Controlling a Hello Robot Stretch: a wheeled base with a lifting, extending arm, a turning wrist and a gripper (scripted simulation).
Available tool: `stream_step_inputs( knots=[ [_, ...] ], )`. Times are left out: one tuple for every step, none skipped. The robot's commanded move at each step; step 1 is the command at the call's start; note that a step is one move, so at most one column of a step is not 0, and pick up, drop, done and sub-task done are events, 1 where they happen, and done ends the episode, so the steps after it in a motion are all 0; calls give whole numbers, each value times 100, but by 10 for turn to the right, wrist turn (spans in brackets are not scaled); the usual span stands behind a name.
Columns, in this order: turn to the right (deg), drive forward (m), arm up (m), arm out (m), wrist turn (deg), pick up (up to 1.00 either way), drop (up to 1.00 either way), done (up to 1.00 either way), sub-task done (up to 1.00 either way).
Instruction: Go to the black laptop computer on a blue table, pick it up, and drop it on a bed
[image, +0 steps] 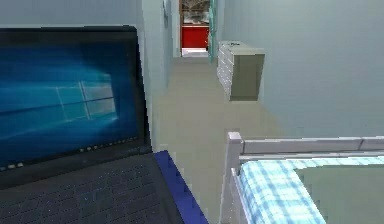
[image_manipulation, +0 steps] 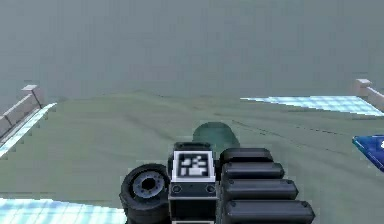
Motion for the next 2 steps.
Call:
stream_step_inputs(
  knots=[
    [450, 0, 0, 0, 0, 0, 0, 0, 0],
    [420, 0, 0, 0, 0, 0, 0, 0, 0]
  ],
)
